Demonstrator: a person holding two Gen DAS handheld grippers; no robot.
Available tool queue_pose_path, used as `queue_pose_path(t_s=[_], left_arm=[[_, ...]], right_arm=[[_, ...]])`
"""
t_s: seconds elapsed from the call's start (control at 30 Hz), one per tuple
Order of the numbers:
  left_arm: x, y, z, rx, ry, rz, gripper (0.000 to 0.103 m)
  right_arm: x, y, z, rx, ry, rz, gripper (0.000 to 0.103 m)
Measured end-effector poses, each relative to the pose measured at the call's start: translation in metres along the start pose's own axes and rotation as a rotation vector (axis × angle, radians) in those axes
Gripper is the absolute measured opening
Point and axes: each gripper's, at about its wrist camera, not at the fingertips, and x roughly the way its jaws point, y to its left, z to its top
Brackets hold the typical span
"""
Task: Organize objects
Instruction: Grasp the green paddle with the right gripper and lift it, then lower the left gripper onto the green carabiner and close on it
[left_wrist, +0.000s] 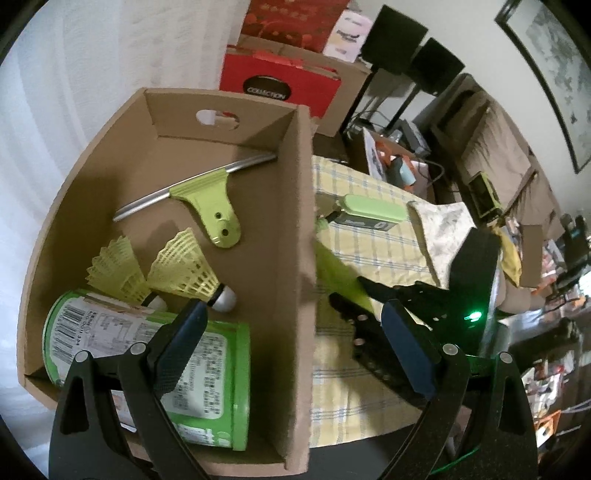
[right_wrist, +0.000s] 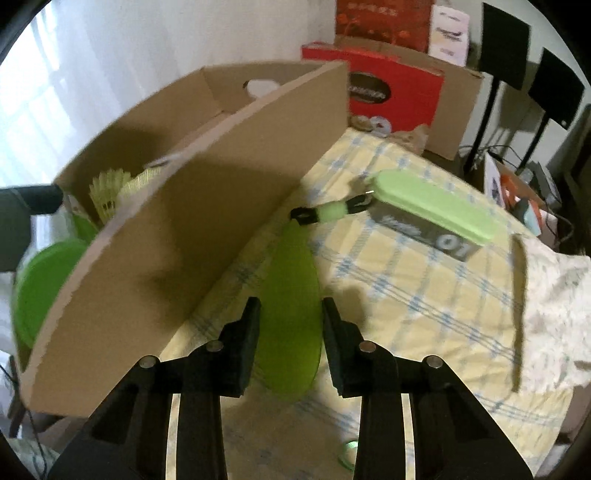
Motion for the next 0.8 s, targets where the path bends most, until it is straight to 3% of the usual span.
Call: queue_pose_path(t_s=[0.5, 0.8], left_arm=[[0.016, -0.070, -0.017, 0.138, 0.037, -0.064, 0.095], [0.041, -0.104, -0.036, 0.212, 0.077, -0.073, 0.095]], right_arm=[[-0.093, -0.068, -0.037, 0.160, -0.088, -0.032, 0.032], [-0.118, -0.093, -0.062, 0.192, -0.093, -0.094, 0.033]])
